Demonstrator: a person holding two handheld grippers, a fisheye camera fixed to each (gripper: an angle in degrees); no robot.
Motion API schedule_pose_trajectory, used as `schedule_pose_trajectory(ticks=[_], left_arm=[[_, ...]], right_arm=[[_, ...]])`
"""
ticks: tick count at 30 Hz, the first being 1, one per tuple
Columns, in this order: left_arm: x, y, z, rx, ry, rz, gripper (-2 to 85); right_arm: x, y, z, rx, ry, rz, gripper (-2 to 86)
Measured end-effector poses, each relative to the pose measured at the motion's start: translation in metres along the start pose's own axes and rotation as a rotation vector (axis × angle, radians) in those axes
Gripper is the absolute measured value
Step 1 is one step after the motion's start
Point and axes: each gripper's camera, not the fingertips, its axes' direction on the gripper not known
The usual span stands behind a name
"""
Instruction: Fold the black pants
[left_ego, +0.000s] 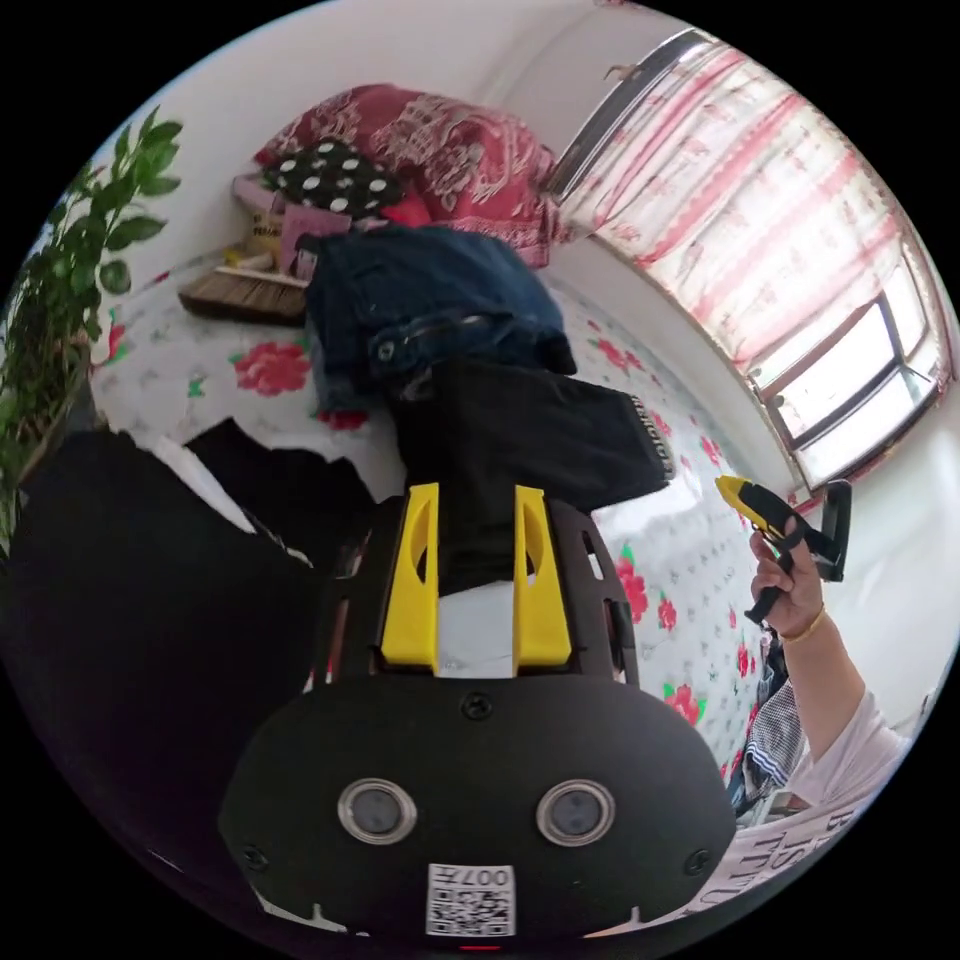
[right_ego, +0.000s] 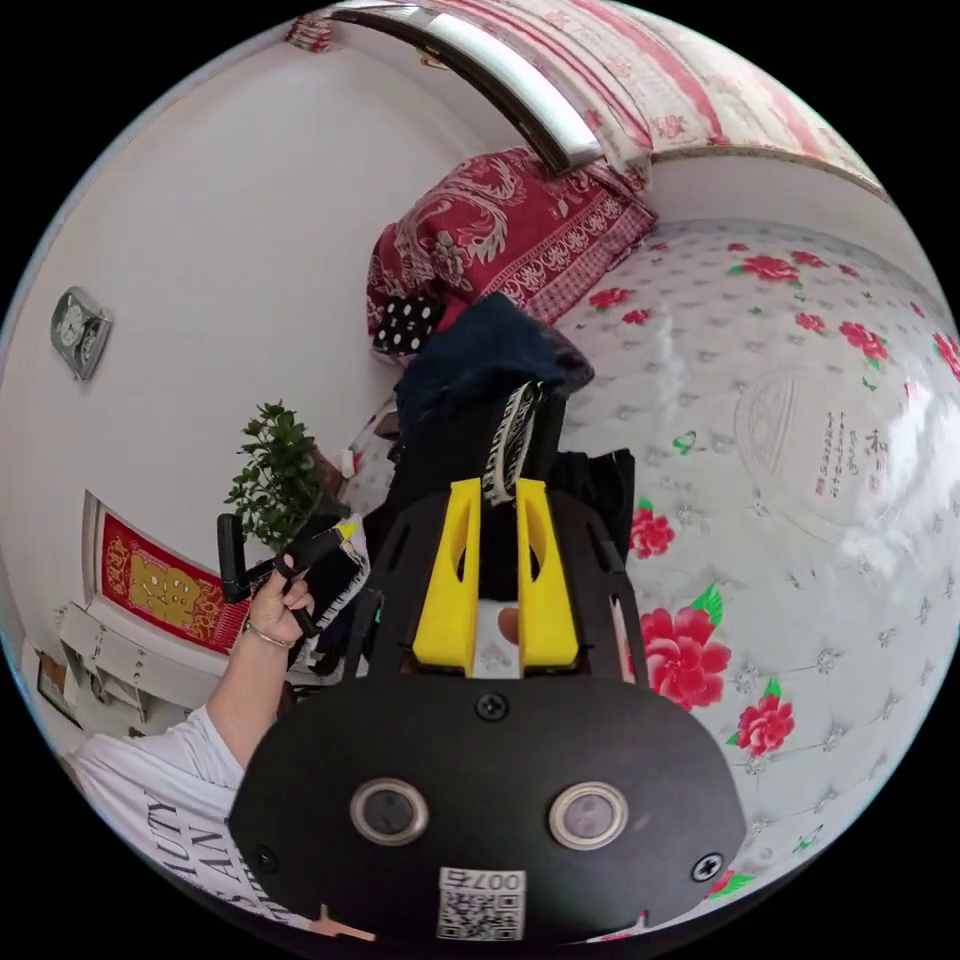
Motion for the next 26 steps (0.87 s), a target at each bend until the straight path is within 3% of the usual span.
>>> schedule_pose_trajectory(ticks=[9, 16, 21, 23, 26], left_arm=[[0.026, 0.221, 0.083, -0.282, -0.089, 0.033, 8.2], [0.156, 0.304, 0.106, -0.46, -0.176, 0.508, 3.7], [0.226, 0.338, 0.12, -0.516, -0.101, 0.612, -0.5], [0.255, 0.354, 0.115, -0.523, -0.056, 0.622, -0.8], [0.289, 0.382, 0.1, -0.496, -0.095, 0.687, -0.9]], right_arm=[[0.079, 0.24, 0.002, -0.289, 0.252, 0.145, 4.0], [0.019, 0.332, -0.02, -0.543, 0.432, -0.11, 3.5], [-0.032, 0.356, -0.021, -0.458, 0.651, -0.396, 2.8], [-0.032, 0.357, -0.036, -0.415, 0.638, -0.392, 2.3], [-0.009, 0.343, -0.078, -0.365, 0.514, -0.207, 1.1]])
